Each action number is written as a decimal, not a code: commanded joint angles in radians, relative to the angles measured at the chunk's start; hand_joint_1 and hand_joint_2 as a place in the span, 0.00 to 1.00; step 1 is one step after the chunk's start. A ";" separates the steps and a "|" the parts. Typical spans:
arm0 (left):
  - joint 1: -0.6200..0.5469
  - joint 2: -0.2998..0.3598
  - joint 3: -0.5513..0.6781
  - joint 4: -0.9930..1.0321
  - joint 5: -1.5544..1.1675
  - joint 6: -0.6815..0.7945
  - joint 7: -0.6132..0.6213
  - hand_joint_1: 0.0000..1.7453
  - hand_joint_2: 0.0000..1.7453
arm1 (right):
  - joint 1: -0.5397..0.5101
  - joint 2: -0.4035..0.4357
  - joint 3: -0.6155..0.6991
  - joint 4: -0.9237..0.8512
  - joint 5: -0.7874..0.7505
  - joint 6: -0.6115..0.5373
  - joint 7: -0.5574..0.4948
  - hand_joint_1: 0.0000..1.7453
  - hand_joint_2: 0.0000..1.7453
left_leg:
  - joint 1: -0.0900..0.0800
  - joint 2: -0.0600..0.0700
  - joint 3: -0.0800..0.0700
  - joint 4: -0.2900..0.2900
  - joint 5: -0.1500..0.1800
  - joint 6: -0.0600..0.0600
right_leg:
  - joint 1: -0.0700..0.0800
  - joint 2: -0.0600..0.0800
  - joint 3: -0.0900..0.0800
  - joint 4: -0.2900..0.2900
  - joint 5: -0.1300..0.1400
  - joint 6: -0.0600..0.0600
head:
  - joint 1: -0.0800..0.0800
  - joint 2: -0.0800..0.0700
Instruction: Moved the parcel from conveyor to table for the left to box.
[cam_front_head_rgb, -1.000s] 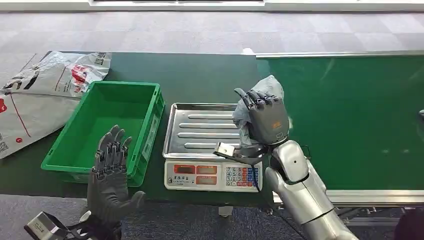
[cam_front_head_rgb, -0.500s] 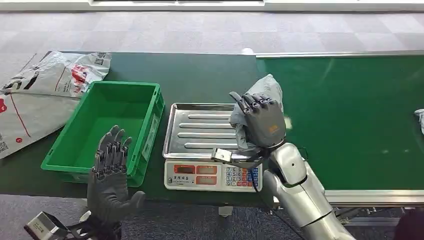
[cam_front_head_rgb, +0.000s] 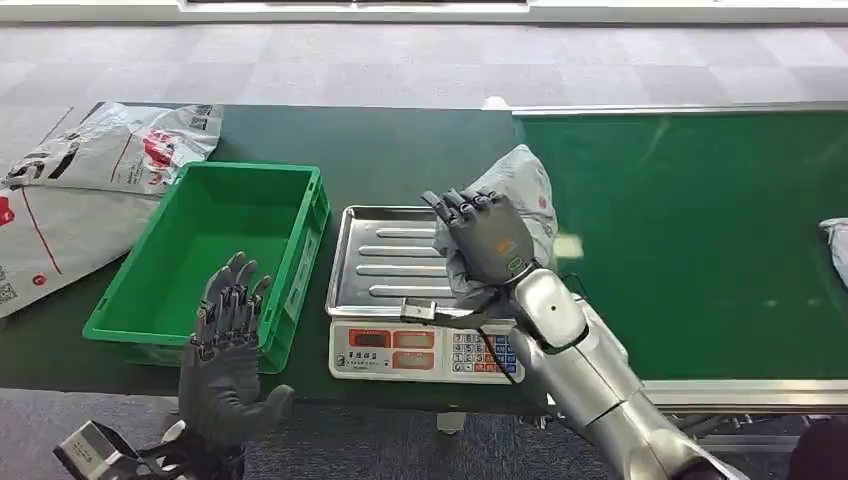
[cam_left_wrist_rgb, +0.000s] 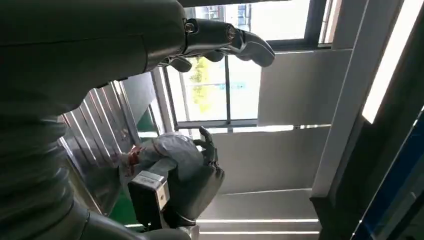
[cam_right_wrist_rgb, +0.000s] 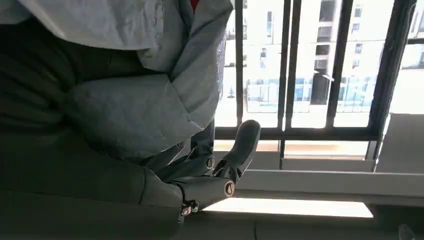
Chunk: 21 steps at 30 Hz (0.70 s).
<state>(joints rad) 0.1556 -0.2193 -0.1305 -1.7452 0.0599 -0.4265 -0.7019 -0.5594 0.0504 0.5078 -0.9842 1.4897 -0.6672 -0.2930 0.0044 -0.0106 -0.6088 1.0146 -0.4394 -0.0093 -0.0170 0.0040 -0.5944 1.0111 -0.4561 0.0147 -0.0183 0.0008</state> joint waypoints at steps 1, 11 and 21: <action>-0.026 0.037 -0.020 0.062 0.003 -0.018 0.004 0.00 1.00 | -0.095 -0.009 -0.005 0.224 -0.055 0.005 0.020 1.00 1.00 | 0.000 0.000 0.003 -0.002 0.000 0.000 | 0.000 -0.001 0.003 -0.002 0.000 -0.001 | 0.000 0.000; -0.026 0.037 -0.020 0.062 0.003 -0.018 0.004 0.00 1.00 | -0.095 -0.009 -0.005 0.224 -0.055 0.005 0.020 1.00 1.00 | 0.000 0.000 0.002 -0.001 0.000 0.000 | 0.000 -0.001 0.001 -0.001 0.000 -0.001 | 0.000 0.000; -0.026 0.037 -0.020 0.062 0.003 -0.018 0.004 0.00 1.00 | -0.095 -0.009 -0.005 0.224 -0.055 0.005 0.020 1.00 1.00 | 0.000 0.000 0.002 -0.001 0.000 0.000 | 0.000 -0.001 0.002 -0.001 0.000 -0.001 | 0.000 0.000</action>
<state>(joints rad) 0.1562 -0.2167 -0.1308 -1.7361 0.0626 -0.4421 -0.7019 -0.6115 0.0511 0.5081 -0.8408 1.4359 -0.6645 -0.2697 0.0044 -0.0106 -0.6086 1.0148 -0.4395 -0.0093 -0.0171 0.0041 -0.5944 1.0110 -0.4561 0.0147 -0.0183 0.0008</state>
